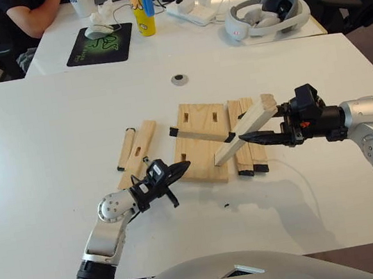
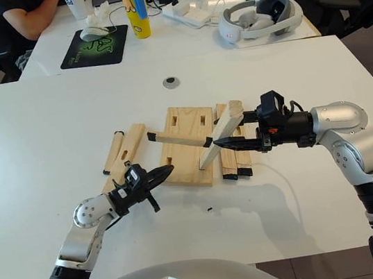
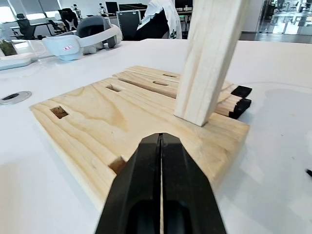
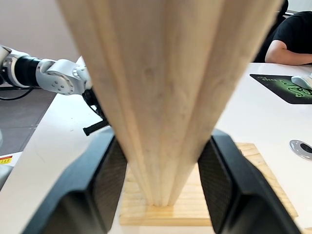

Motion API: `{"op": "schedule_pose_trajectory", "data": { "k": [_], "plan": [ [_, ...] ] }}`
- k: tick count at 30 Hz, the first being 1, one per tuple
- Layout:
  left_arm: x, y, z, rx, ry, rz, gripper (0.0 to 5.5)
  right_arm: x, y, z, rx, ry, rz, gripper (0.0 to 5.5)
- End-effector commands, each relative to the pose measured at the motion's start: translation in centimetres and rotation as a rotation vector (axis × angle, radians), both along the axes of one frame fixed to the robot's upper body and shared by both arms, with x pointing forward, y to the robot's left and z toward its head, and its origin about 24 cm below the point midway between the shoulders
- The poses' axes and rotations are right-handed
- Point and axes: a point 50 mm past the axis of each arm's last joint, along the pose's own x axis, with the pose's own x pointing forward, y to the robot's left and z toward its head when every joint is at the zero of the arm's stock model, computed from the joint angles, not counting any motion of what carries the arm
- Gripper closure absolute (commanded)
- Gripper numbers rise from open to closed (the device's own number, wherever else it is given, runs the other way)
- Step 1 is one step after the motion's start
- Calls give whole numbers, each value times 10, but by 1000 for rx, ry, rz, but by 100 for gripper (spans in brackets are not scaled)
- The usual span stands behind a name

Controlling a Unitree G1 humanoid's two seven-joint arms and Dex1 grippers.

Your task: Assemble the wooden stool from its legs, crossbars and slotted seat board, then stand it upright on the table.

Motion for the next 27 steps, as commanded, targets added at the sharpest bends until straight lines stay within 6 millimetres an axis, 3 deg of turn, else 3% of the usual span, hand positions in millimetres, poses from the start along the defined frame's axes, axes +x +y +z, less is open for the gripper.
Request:
{"op": "schedule_pose_trajectory", "data": {
  "k": [1,6,12,23,24,27],
  "plan": [
    [11,-19,2,-3,-8,13,550,-5,-12,-41,-198,197,-60,345],
    [2,-32,-18,79,151,-45,550,2,-9,-40,-200,191,-40,345],
    [-7,-28,-37,221,237,-47,550,6,-7,-38,-200,184,-30,345],
    [1,-26,-45,264,292,113,550,14,-1,-36,-164,135,-45,345],
    [1,-26,-45,267,296,116,550,14,-1,-36,-158,129,-46,309],
    [-1,-26,-48,279,314,120,550,17,-2,-25,-98,88,-77,267]
  ]
}}
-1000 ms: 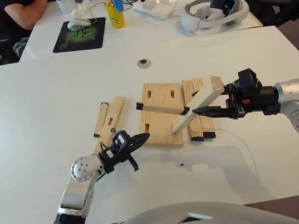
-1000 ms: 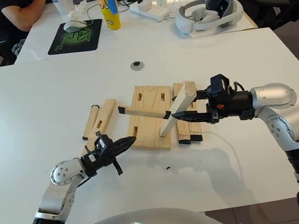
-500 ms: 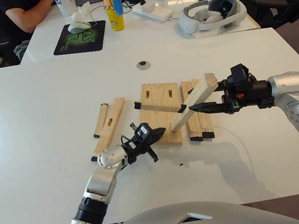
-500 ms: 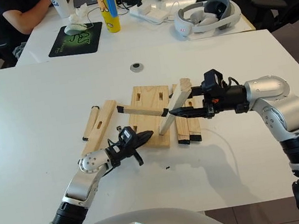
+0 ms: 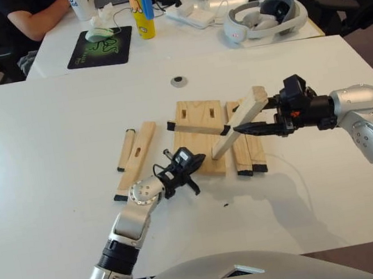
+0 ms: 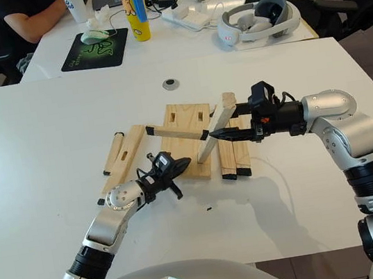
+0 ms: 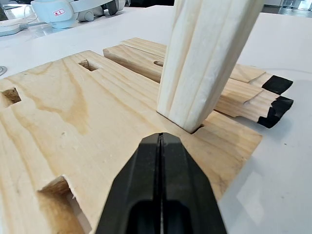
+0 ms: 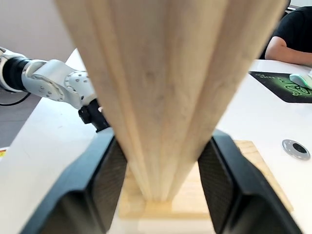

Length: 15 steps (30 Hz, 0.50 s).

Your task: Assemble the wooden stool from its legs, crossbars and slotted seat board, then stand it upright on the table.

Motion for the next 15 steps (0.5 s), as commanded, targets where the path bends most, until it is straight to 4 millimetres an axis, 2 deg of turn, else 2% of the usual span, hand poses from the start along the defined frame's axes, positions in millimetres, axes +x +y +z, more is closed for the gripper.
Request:
{"op": "schedule_pose_trajectory", "data": {
  "k": [1,6,9,11,15],
  "plan": [
    [-15,19,-35,157,166,60,550,0,-3,0,51,-6,-62,251],
    [-16,22,-38,171,181,76,550,4,-7,14,108,-68,-110,174],
    [-15,23,-38,175,184,81,550,2,-23,24,145,-44,-200,135],
    [-15,23,-38,172,185,85,550,0,-33,38,208,-64,-261,101],
    [-17,24,-38,166,191,90,550,-8,-36,62,349,-51,-280,154]
  ]
}}
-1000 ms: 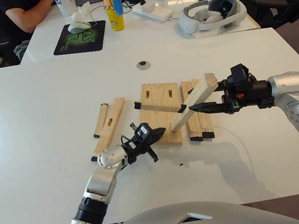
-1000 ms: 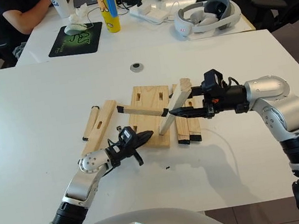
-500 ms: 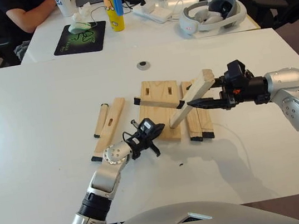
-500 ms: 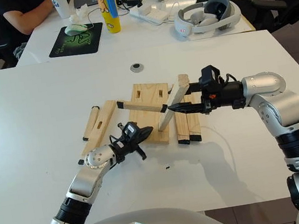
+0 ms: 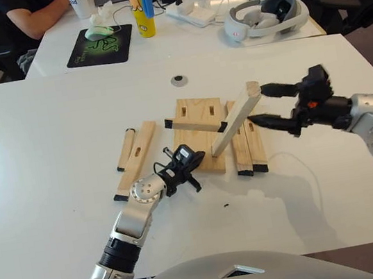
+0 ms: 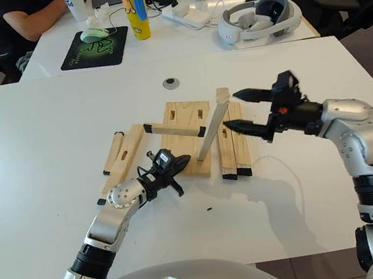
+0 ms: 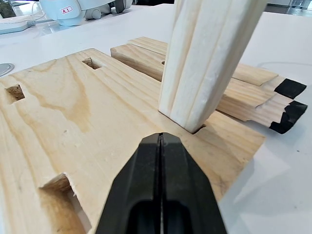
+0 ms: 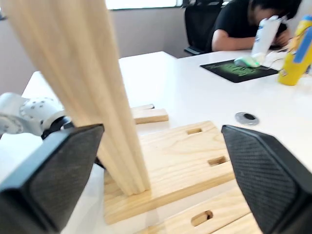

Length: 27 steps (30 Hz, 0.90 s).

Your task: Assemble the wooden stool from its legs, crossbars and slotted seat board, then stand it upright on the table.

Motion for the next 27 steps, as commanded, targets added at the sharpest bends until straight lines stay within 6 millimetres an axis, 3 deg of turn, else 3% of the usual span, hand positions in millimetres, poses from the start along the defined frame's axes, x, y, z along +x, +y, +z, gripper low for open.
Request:
{"op": "schedule_pose_trajectory", "data": {
  "k": [1,7,12,14,18,22,25,27],
  "plan": [
    [-19,24,-39,152,196,64,550,-10,2,30,145,-13,17,175],
    [-17,24,-40,143,202,76,550,-17,12,76,389,-55,100,260],
    [-17,21,-40,137,205,82,550,-15,35,106,483,-136,140,330],
    [-17,20,-40,134,208,84,550,-12,46,105,493,-137,139,357],
    [-18,18,-40,128,217,85,550,-2,71,80,521,-59,104,423],
    [-17,16,-40,128,222,86,550,-5,92,59,540,-30,95,475],
    [-17,15,-39,132,224,84,550,-3,94,63,536,-64,89,526],
    [-18,15,-40,136,229,84,550,0,89,78,539,-121,94,547]
  ]
}}
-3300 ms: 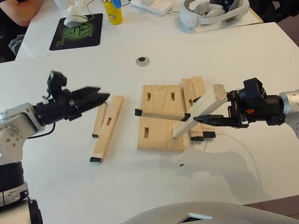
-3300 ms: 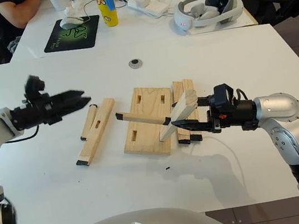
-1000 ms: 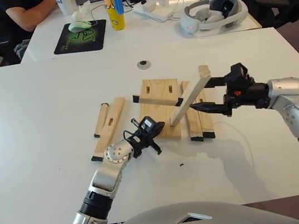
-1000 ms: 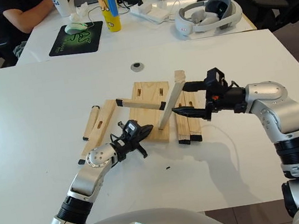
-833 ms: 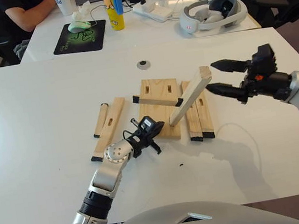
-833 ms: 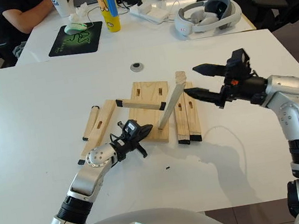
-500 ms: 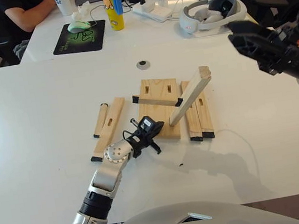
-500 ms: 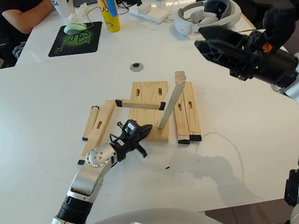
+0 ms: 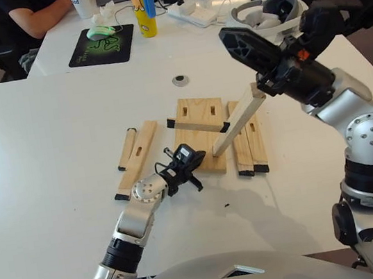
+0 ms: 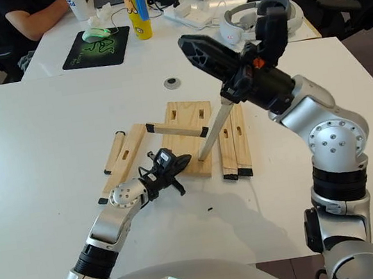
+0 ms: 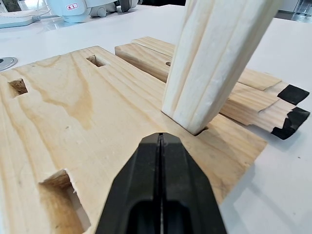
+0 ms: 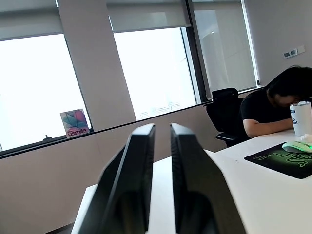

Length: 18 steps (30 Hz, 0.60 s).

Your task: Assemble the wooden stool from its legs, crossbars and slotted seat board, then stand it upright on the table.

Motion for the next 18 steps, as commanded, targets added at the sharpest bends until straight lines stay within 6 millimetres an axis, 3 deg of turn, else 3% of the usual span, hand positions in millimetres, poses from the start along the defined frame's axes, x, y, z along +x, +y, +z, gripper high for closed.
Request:
{"op": "schedule_pose_trajectory", "data": {
  "k": [1,8,9,11,13,14,16,18],
  "plan": [
    [-19,20,-40,157,210,60,550,4,-6,38,19,-147,-31,547],
    [-21,20,-41,157,222,66,550,-1,-19,100,115,-341,-76,547],
    [-21,20,-41,157,222,64,550,-2,-20,104,127,-350,-81,547],
    [-22,20,-41,158,225,62,550,-2,-15,93,80,-317,-64,547],
    [-22,20,-40,159,227,54,550,3,-1,42,-36,-154,-37,547],
    [-23,18,-40,161,228,40,550,7,12,-7,-169,15,-53,547],
    [-22,17,-38,163,230,21,550,-5,30,-69,-335,195,-58,547],
    [-22,17,-37,165,231,15,550,-14,40,-88,-381,232,-57,547]
  ]
}}
